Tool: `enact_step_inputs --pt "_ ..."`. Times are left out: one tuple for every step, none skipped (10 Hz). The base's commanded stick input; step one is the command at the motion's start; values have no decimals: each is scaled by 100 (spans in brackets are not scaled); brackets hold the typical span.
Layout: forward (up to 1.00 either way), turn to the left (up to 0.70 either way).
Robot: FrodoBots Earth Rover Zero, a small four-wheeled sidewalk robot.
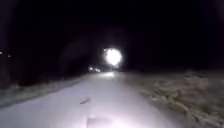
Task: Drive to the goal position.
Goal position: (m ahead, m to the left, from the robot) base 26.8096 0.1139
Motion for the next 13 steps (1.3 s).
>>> enact_step_inputs --pt "100 0" --pt "100 0" --pt "100 0" --pt "100 0" --pt "100 0" --pt "100 0" --pt "100 0" --pt "100 0" --pt "100 0" --pt "100 0" --pt "100 0" --pt "100 0" --pt "100 0"
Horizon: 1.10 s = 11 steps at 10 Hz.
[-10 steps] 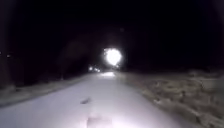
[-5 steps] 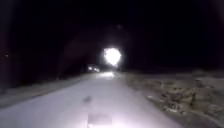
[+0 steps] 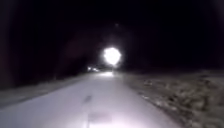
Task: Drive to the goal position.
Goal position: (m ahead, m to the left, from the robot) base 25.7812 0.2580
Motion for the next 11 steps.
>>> enact_step_inputs --pt "100 0" --pt "100 0" --pt "100 0" --pt "100 0" --pt "100 0" --pt "100 0" --pt "100 0" --pt "100 0" --pt "100 0" --pt "100 0" --pt "100 0"
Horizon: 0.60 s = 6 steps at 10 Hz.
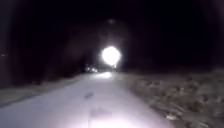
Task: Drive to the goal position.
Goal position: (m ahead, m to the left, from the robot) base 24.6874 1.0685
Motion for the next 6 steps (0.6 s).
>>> enact_step_inputs --pt "100 0" --pt "100 0" --pt "100 0" --pt "100 0" --pt "100 0" --pt "100 0"
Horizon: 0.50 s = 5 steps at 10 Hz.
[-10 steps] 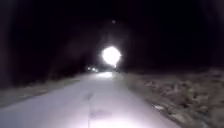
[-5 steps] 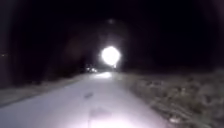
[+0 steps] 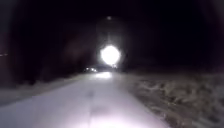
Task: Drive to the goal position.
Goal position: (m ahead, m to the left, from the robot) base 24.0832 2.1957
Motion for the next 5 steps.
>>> enact_step_inputs --pt "100 0" --pt "100 14" --pt "100 36" --pt "100 10" --pt "100 0"
